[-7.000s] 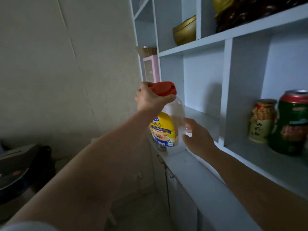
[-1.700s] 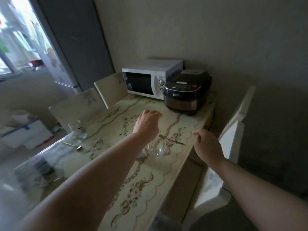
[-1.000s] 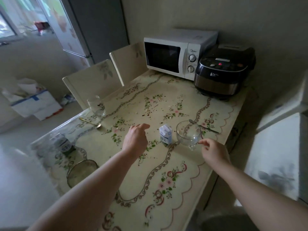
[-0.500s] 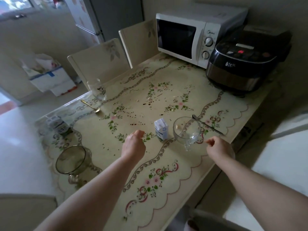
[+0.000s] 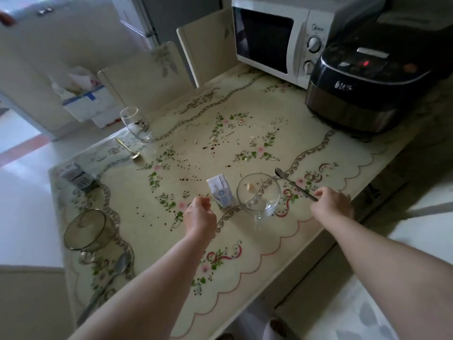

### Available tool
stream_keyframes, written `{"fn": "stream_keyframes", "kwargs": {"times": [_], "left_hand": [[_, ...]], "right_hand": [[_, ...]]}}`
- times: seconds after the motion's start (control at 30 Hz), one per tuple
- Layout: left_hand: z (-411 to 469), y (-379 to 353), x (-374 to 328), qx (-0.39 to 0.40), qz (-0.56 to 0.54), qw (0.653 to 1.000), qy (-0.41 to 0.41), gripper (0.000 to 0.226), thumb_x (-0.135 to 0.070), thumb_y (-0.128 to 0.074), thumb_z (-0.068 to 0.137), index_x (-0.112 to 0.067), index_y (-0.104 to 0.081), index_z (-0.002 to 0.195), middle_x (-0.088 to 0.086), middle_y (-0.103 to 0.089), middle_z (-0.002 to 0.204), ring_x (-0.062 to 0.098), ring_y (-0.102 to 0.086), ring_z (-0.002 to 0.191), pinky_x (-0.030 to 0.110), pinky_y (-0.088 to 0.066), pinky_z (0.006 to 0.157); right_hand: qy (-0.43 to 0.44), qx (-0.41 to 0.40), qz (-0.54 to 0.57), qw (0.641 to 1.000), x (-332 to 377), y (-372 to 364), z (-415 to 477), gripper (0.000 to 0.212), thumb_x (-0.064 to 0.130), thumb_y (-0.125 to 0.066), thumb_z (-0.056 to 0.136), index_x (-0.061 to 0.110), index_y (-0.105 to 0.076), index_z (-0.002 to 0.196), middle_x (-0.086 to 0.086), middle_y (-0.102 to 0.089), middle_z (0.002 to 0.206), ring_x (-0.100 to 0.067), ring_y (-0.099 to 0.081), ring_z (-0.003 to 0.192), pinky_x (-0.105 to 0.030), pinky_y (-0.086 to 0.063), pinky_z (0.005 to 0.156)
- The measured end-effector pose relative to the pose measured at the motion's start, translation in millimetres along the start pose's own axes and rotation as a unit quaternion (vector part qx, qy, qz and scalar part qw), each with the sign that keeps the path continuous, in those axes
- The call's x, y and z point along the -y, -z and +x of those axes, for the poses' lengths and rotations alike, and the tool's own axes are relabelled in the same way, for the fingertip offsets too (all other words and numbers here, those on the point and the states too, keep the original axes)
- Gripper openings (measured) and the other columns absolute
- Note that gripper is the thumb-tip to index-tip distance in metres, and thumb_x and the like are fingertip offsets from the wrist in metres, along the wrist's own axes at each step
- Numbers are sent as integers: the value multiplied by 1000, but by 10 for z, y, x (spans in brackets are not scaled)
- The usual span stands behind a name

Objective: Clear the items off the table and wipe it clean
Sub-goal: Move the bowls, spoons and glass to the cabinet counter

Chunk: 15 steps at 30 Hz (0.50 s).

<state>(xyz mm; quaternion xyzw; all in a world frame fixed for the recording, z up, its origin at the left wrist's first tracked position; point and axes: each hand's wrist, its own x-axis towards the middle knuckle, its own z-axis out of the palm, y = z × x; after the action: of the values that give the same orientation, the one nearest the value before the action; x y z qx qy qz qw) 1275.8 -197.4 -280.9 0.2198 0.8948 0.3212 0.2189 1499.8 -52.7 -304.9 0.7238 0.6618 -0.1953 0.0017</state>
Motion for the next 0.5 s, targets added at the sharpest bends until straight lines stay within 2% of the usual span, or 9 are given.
{"fn": "stream_keyframes", "kwargs": {"times": [0.13,0.23,0.33,0.5], "left_hand": [[-43,-57,11,-4,6,1000,5,32,2,-45,95,-11,-60,121,2,-63,115,12,-55,96,22,-44,83],[-68,-85,18,-5,18,1000,10,32,0,-47,94,-13,-60,120,1,-63,114,14,-58,98,30,-51,88],[-89,-112,15,1,23,1000,15,31,1,-48,93,-14,-60,118,1,-64,112,17,-61,97,39,-54,90],[-140,-143,-32,-3,26,1000,16,31,0,-47,93,-14,-60,116,-2,-63,107,18,-60,98,40,-54,89]], "right_hand": [[21,-8,-31,999,-56,-47,117,30,26,-56,90,21,-56,119,-7,-56,121,-25,-46,112,-37,-43,87],[34,-9,-36,999,-87,-76,143,31,37,-58,89,18,-59,114,-8,-57,118,-25,-47,109,-37,-43,86],[32,-14,-51,998,-94,-98,155,31,39,-58,89,17,-61,110,-8,-58,114,-25,-49,105,-38,-45,86],[19,14,-86,996,-81,-77,164,34,41,-53,91,14,-64,108,-9,-63,107,-26,-55,98,-37,-48,84]]}}
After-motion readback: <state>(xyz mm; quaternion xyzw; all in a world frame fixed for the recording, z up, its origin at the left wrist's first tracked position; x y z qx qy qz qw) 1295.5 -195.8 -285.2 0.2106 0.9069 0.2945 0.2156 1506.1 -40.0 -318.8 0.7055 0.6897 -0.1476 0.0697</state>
